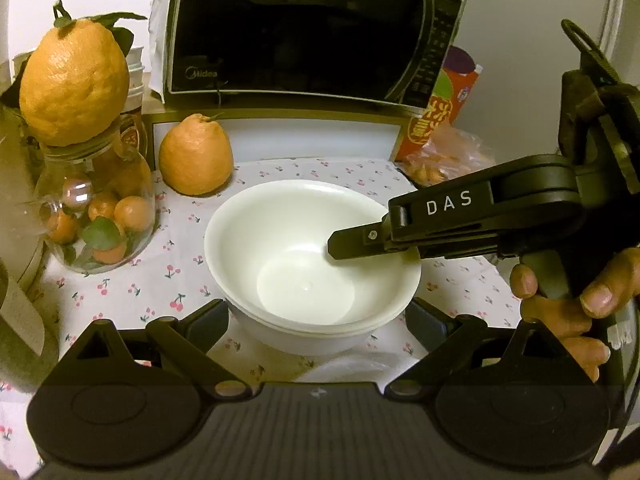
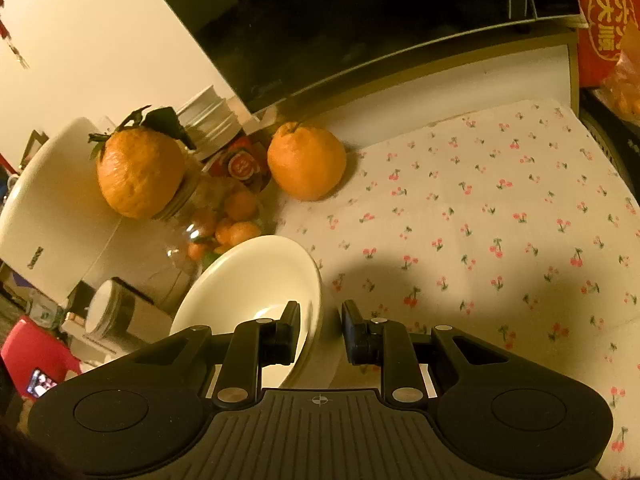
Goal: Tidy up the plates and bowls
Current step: 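Lift the stacked bowls with the right gripper and lower them onto the plates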
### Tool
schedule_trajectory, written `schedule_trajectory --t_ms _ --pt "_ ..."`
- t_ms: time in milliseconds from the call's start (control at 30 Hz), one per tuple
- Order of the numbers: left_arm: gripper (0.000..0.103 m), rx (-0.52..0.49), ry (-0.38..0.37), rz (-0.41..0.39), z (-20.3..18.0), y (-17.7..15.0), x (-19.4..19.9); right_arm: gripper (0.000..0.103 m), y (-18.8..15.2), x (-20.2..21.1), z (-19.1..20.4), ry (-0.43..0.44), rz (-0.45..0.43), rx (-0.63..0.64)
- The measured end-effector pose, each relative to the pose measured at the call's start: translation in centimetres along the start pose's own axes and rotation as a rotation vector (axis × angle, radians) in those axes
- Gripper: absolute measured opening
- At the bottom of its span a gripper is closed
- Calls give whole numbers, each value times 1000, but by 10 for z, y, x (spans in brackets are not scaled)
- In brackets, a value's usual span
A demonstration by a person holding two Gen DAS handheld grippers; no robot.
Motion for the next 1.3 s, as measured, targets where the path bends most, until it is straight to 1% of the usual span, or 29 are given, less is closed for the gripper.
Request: schedule_trajectory --t_ms 233,600,1033,1300 --pt "94 2 -16 14 -6 -13 18 22 -14 14 8 7 36 -15" --pt "94 2 -40 30 -10 -37 45 23 -51 26 31 -15 100 51" --pt "92 -35 -68 82 -24 -68 51 23 -87 35 34 -49 170 79" --pt "89 -83 -87 156 -33 -88 39 23 -101 39 27 -78 190 101"
Point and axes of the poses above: each gripper's, at about its wrist camera, not at the fingertips, and x roughly against the way its jaws point, z to its left, y to its top, the point moved 6 cm from there along -x, roughly the way its jaws point, and after that the axes turned 9 degrees about z, right-handed, at the moved point
